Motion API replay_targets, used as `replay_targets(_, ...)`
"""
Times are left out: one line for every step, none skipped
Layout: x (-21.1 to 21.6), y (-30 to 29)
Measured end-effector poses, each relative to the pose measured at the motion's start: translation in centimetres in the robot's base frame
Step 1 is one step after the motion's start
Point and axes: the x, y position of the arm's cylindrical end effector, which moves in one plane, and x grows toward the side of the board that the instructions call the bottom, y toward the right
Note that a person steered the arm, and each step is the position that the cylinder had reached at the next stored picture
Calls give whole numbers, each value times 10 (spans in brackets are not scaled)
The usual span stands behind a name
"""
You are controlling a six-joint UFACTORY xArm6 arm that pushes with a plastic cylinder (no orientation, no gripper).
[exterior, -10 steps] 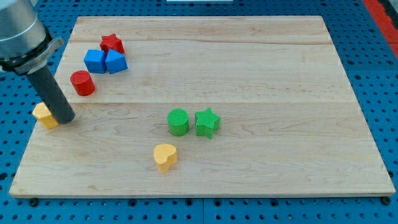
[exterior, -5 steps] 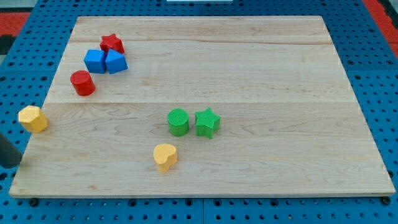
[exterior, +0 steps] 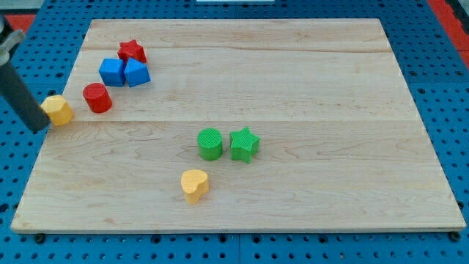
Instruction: Keep yellow hexagon on left side of red circle
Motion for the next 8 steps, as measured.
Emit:
replay_targets(-20,0)
replay_targets(-24,0)
replay_targets(-28,1)
replay_targets(-48,1)
replay_targets(-50,6)
replay_targets(-37,33)
replay_targets(1,36)
replay_targets(72,66)
